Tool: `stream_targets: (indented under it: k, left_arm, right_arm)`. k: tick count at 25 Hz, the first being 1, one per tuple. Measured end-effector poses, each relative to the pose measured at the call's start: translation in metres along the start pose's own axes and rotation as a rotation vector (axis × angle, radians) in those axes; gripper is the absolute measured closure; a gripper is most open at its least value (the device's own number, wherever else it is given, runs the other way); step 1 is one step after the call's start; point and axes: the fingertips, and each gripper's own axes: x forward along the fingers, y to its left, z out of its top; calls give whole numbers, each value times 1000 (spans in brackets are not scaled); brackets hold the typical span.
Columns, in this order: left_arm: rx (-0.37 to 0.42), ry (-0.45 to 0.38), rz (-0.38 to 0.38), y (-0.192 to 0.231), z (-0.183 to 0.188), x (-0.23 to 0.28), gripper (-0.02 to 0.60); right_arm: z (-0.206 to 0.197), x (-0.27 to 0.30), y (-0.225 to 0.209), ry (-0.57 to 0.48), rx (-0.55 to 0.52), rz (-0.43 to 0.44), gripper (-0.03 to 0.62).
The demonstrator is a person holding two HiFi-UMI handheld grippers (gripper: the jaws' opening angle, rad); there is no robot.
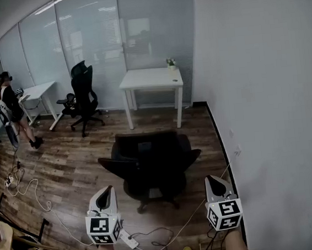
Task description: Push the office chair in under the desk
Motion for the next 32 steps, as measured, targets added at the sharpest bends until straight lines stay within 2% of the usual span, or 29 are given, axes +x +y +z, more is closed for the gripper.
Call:
stream_targets:
  k: [32]
  left_arm:
    - [18,-10,1,-4,1,-14,581]
  right_arm:
    - [1,-10,15,-34,18,6,586]
